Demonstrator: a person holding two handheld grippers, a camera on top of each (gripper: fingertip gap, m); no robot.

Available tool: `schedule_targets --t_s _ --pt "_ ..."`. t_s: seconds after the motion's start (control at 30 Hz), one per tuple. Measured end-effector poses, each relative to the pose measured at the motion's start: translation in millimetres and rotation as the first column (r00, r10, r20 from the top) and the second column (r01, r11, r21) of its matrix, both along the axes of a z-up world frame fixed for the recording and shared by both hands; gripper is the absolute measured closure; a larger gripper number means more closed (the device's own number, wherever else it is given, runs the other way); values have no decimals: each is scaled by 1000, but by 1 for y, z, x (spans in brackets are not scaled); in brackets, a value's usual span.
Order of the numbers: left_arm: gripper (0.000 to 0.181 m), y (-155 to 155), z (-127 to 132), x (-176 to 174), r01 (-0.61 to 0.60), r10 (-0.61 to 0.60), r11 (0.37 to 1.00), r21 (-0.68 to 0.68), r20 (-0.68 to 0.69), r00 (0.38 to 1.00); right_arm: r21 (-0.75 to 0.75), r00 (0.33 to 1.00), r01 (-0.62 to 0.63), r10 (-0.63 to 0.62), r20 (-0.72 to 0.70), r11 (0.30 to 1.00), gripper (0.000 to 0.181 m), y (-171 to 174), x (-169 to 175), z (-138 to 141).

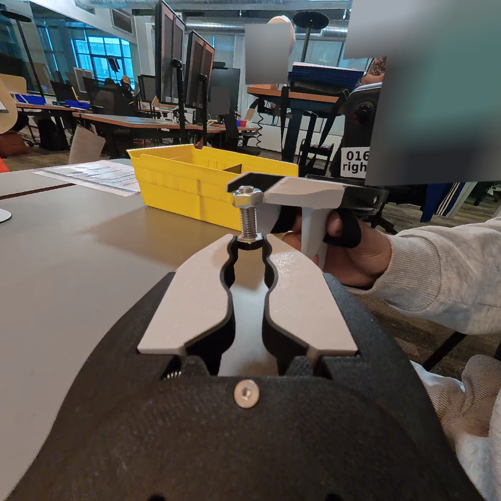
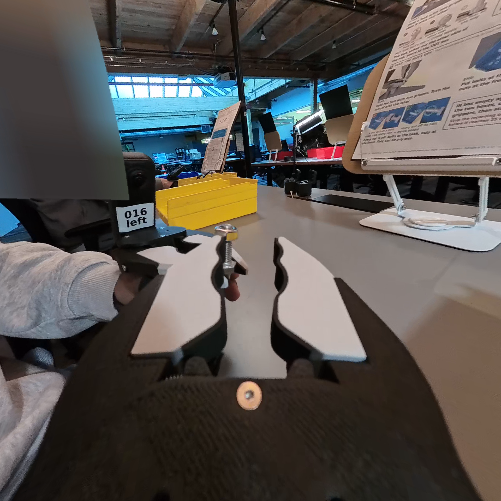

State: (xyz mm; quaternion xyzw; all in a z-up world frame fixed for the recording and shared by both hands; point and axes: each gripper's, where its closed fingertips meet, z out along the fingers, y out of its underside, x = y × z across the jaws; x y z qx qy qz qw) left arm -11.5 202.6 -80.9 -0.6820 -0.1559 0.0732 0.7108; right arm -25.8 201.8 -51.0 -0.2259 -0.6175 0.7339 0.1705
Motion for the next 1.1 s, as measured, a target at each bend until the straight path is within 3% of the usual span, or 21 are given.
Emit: schedule_targets --t_s 0.4,1.1 --pt "164 1 -1 0 -8 8 1000 -8 -4 1000 26 998 -38 39 -51 999 157 -15 17 7" --pt "164 10 -3 13 34 -39 997 -69 -77 996 67 991 -116 120 -55 991 133 -34 26 -1"
